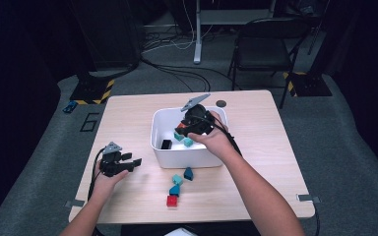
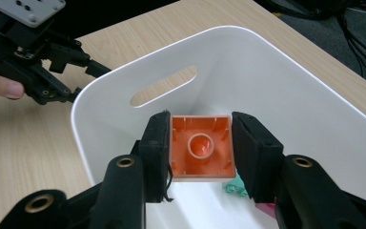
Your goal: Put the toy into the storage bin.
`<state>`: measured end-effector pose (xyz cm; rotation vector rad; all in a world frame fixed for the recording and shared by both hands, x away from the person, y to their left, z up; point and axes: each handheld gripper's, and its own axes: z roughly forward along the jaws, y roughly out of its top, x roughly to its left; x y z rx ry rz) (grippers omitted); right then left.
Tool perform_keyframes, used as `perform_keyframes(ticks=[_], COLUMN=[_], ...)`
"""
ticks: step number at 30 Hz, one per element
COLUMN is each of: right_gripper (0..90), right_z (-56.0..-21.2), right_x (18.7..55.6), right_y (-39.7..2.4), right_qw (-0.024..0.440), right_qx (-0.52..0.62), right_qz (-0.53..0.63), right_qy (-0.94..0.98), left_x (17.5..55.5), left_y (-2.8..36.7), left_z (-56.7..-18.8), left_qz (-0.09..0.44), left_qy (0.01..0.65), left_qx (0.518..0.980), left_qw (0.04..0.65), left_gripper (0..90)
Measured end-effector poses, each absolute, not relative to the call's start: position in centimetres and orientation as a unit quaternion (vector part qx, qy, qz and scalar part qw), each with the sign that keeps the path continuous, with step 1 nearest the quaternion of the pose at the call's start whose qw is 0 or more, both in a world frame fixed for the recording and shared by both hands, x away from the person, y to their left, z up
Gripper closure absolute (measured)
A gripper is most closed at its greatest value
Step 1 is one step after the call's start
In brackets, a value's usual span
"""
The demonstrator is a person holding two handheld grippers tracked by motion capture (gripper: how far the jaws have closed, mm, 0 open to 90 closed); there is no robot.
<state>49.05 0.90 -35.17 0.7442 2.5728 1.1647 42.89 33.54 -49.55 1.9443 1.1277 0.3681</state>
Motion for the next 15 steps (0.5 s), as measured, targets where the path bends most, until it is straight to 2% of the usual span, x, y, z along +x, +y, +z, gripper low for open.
perform_keyframes(ticks=[15], right_gripper=[58.4], right_z=[-38.2], right_x=[52.7], right_y=[2.7], right_qw=[0.107], right_qx=[0.272], right_qz=[0.373], right_qy=[0.881], left_x=[42.9], left_y=[33.5], left_z=[-49.5], left_qz=[0.146], left_qy=[0.448], left_qx=[0.776], left_qw=[0.418], left_gripper=[41.3])
